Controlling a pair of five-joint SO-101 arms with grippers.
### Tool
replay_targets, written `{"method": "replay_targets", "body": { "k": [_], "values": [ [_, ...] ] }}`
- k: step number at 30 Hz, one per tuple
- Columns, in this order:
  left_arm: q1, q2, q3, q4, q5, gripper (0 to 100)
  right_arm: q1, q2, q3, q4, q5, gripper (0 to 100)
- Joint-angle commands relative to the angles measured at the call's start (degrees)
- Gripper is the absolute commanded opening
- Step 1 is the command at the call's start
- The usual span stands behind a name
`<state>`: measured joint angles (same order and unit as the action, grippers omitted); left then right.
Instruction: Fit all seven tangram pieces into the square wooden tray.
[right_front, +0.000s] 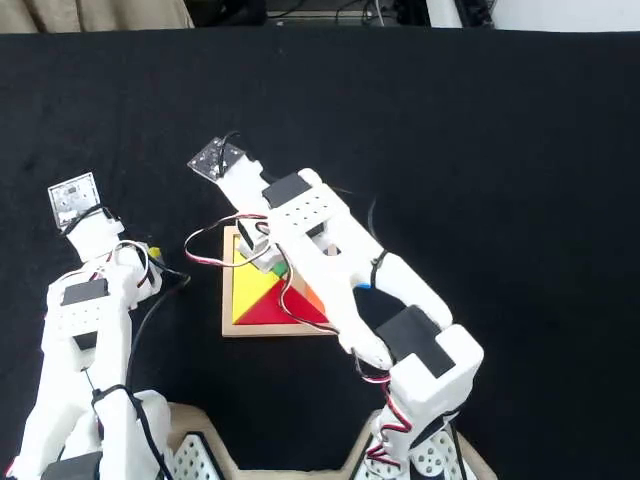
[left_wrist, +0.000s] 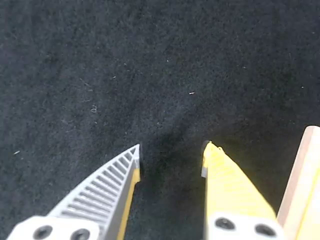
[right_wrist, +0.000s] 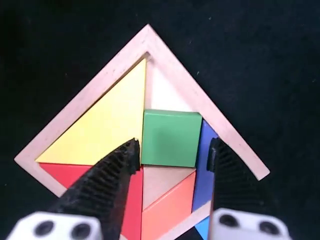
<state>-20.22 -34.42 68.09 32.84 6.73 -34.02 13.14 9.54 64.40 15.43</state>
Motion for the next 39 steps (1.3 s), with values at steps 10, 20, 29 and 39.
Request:
{"method": "replay_targets", "body": {
  "k": [10,20,29,39],
  "values": [
    [0.22,-1.23,-0.22,-0.97,0.18,21,0.79,2.86,-1.98,-15.03,-0.62,3.1],
    [0.22,-1.23,-0.22,-0.97,0.18,21,2.11,8.48,-6.73,-7.21,-0.53,1.1],
    [0.22,-1.23,-0.22,-0.97,0.18,21,2.29,7.16,-6.9,-5.45,-0.53,1.1],
    [0.13,-1.41,-0.22,-0.97,0.18,21,13.01,-19.3,-0.75,11.69,-0.53,1.1]
  ]
}}
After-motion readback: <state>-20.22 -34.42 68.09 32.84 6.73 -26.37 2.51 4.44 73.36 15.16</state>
